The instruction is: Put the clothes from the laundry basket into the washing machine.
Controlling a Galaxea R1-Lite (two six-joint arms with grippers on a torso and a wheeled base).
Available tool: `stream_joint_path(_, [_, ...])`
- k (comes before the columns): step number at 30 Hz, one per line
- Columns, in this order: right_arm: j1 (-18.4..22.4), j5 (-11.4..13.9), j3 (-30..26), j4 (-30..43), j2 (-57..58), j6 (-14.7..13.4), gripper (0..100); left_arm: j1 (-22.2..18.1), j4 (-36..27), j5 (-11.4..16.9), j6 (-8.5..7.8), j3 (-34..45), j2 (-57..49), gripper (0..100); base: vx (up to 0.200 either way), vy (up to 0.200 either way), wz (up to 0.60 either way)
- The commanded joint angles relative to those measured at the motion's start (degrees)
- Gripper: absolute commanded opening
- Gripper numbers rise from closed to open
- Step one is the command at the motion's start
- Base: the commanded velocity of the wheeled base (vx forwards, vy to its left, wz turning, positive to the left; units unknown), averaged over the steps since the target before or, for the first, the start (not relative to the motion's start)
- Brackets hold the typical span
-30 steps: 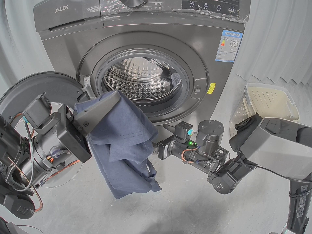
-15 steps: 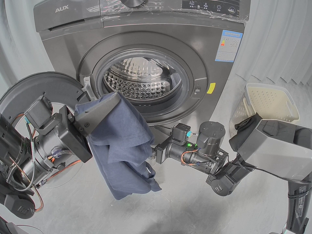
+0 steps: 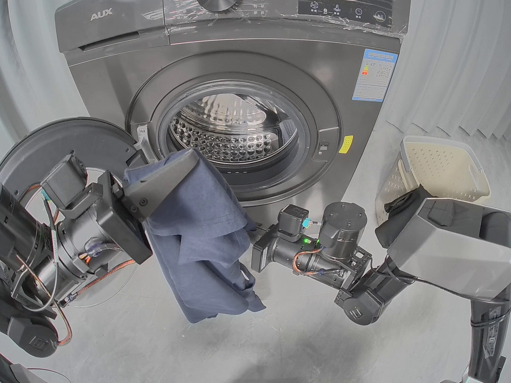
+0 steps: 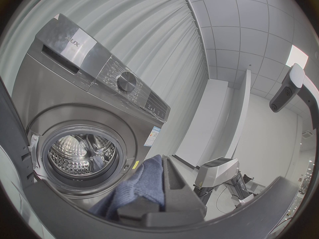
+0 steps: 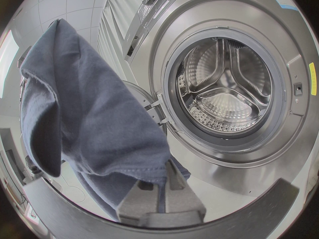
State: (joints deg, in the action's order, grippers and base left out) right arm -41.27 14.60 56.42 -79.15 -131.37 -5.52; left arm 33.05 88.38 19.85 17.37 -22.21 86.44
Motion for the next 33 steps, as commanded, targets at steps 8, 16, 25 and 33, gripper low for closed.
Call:
stream_joint_path(8, [0.5, -2.0, -7.7, 0.2, 6.6, 0.1, 0, -0.2, -0.1, -0.2, 0.03, 0.1, 0.7, 0, 0.0, 0.0, 0.0])
stream_joint_path(16, [0.7, -2.7, -23.2, 0.3, 15.6, 0.1, 0, -1.1, 0.0, -0.8, 0.03, -0.8, 1.7, 0, 0.0, 0.0, 0.0])
stream_joint_path(25, [-0.1, -3.0, -27.6, 0.1, 20.2, 0.1, 0, -2.1, -0.1, -0.8, 0.03, -1.5, 1.7, 0, 0.0, 0.0, 0.0])
stream_joint_path(33, [-2.0, -4.8, -29.5, -0.1, 23.3, -0.6, 0, -2.3, 0.0, -0.8, 0.03, -0.9, 2.9, 0, 0.0, 0.0, 0.0])
